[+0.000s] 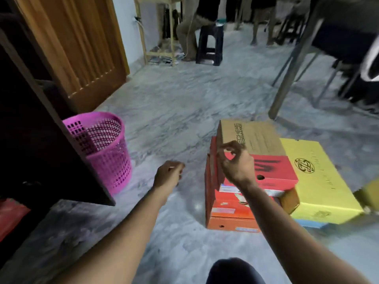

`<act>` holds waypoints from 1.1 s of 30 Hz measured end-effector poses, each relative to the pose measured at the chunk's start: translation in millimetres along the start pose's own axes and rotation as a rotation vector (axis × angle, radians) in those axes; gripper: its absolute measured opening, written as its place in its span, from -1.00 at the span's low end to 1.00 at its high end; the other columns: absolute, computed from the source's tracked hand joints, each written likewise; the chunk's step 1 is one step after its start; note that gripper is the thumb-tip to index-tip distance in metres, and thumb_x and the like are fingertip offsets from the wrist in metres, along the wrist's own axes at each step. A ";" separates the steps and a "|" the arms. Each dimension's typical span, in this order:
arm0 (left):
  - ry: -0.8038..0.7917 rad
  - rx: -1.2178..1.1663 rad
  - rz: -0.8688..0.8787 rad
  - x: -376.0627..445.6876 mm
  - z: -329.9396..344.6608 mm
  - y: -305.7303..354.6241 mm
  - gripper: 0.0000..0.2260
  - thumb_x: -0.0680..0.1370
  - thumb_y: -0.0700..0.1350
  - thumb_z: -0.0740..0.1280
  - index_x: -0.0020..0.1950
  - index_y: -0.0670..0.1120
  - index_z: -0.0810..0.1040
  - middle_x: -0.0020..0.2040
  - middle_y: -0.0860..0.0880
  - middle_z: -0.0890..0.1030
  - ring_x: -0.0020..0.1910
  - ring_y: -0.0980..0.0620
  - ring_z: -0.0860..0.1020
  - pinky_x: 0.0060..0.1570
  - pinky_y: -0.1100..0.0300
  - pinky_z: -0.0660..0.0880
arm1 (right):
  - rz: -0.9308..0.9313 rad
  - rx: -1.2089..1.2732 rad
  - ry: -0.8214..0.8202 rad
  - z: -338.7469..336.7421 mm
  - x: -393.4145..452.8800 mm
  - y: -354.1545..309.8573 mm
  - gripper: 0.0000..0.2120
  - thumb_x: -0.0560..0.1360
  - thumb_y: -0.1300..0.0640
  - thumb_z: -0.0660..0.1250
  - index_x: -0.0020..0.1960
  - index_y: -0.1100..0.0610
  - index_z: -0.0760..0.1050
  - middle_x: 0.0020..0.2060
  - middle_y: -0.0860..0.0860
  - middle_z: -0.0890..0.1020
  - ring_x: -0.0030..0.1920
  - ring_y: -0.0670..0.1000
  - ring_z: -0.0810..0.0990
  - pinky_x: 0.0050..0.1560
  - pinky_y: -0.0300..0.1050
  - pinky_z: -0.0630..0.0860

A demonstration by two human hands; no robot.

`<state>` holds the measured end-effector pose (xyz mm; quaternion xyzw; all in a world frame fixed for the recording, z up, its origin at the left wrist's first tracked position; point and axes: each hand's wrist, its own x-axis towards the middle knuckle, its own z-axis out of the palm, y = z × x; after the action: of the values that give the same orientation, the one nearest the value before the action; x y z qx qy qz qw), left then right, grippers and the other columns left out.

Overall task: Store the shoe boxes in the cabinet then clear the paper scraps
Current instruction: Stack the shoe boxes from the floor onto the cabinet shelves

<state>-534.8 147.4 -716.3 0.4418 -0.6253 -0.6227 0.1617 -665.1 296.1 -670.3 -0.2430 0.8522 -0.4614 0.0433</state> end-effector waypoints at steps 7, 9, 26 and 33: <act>-0.277 0.123 -0.058 -2.8 121.2 -1.7 -0.58 0.55 0.36 0.32 0.23 0.10 0.56 0.18 0.04 0.60 0.20 -0.06 0.57 0.23 0.04 0.47 | 0.445 -0.202 0.169 -91.2 28.6 102.0 -0.41 0.50 -0.06 0.31 0.46 0.16 0.36 0.32 0.31 0.46 0.38 0.35 0.39 0.36 0.23 0.37; -0.295 0.122 -0.107 -1.1 140.7 -9.0 -0.35 0.51 0.43 0.30 0.49 0.12 0.44 0.44 -0.02 0.53 0.41 -0.12 0.48 0.39 -0.02 0.40 | 0.486 -0.156 0.082 -99.3 31.1 114.7 -0.21 0.39 -0.22 0.20 0.48 0.22 0.33 0.30 0.31 0.53 0.33 0.37 0.46 0.34 0.21 0.45; 0.090 -0.280 -0.178 4.7 27.6 -49.2 -0.50 0.23 0.27 0.58 0.10 0.13 0.64 0.13 -0.05 0.67 0.16 -0.17 0.64 -0.13 0.04 0.63 | 0.628 0.459 -0.072 -52.4 24.2 116.3 -0.32 0.41 -0.30 0.48 0.30 0.12 0.39 -0.03 0.02 0.60 0.00 0.08 0.61 0.13 0.19 0.62; 0.099 -0.228 -0.192 -20.3 -83.3 -48.0 -0.32 0.10 0.35 0.55 0.10 0.00 0.68 -0.12 -0.10 0.65 -0.28 -0.06 0.66 -0.20 0.08 0.56 | 0.669 0.571 -0.382 -40.1 19.3 96.1 -0.54 0.42 -0.32 0.34 0.14 -0.04 0.57 -0.04 0.04 0.60 -0.04 0.12 0.56 0.00 0.05 0.54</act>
<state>-444.0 117.7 -739.2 0.5083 -0.4968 -0.6797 0.1810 -730.0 361.9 -722.1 -0.0144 0.6995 -0.5850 0.4103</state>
